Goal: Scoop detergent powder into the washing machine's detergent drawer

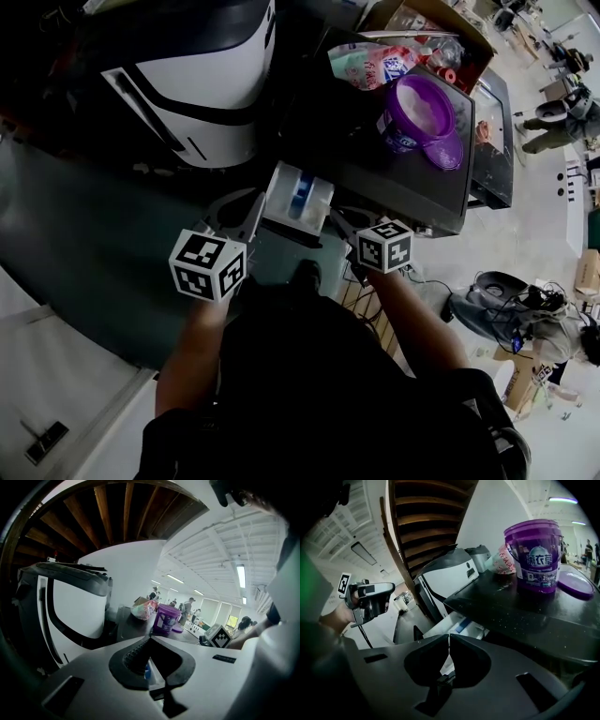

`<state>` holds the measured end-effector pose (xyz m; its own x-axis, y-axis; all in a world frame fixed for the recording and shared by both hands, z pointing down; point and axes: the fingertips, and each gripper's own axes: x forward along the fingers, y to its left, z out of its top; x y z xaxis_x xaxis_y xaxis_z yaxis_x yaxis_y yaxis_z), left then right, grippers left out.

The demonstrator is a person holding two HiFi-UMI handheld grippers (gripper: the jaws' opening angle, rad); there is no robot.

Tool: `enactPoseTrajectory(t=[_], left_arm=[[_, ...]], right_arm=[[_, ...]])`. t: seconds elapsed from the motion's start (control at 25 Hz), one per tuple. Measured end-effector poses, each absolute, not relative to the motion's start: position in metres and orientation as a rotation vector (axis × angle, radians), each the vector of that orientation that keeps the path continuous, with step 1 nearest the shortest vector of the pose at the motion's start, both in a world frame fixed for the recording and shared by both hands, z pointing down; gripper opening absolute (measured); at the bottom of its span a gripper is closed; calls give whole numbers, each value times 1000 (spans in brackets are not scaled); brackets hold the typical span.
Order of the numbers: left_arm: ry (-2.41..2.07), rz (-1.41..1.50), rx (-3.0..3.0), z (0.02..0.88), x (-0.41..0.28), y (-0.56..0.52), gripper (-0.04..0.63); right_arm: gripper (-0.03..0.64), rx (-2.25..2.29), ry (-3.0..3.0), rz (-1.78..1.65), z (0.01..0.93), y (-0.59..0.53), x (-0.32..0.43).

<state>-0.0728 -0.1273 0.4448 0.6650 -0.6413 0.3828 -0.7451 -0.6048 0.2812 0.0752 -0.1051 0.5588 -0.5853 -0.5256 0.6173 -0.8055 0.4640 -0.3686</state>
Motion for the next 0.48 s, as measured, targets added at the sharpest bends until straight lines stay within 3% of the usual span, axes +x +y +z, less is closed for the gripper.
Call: enactPoseTrajectory(t=[0.48], left_arm=[[-1108,323,2458,445,-79,-119,3]], right_arm=[[21,997,-2247,556,557,-102,60]])
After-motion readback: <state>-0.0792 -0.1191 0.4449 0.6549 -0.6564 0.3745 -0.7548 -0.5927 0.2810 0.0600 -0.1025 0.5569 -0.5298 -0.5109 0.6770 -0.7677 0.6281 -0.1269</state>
